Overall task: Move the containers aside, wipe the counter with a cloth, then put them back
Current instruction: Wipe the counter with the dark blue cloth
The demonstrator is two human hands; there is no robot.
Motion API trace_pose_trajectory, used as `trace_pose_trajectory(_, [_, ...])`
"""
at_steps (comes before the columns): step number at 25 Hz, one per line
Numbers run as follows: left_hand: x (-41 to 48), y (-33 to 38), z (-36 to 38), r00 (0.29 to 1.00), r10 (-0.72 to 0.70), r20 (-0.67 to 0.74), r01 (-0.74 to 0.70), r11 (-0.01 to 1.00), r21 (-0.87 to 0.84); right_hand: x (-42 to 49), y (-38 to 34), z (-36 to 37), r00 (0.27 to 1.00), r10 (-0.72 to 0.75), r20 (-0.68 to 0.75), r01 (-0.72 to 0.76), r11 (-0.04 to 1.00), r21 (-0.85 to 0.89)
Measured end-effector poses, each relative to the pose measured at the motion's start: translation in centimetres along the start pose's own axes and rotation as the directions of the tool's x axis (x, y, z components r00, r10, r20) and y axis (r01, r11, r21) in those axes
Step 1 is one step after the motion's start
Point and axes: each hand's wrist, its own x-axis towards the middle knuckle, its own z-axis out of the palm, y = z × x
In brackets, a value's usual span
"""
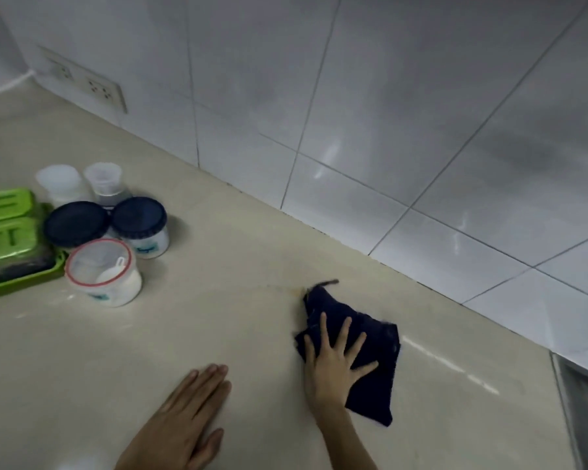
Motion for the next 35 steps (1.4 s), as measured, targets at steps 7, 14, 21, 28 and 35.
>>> trace_pose_trajectory(7, [0.1, 0.3, -0.8, 0.999, -0.038, -0.016, 0.039, 0.999, 0.005, 5.9, -3.6, -0.4, 0.561, -0.826, 0.055, 0.823, 0.550, -0.143])
trace_pose_trajectory(14, [0.0, 0.4, -1.1, 0.998, -0.053, -0.030, 0.053, 0.998, -0.016, 5.4, -9.5, -0.1, 0.768, -0.636, 0.075, 0.640, 0.766, -0.063])
trace_pose_trajectory(21, [-0.2, 0.7, -1.6, 0.998, -0.066, -0.015, 0.065, 0.997, -0.038, 6.4, -4.7, -0.5, 0.794, -0.607, 0.020, 0.607, 0.794, -0.009])
trace_pose_trajectory(28, [-0.1, 0.5, -1.8, 0.995, -0.076, 0.065, 0.076, 0.997, 0.001, 2.1, -12.8, 1.3, 0.472, -0.873, 0.125, 0.882, 0.470, -0.047])
trace_pose_trajectory(35, [-0.2, 0.5, -1.6, 0.991, -0.090, 0.100, 0.090, 0.996, 0.003, 4.7, -2.7, -0.4, 0.621, -0.783, 0.029, 0.770, 0.617, 0.162])
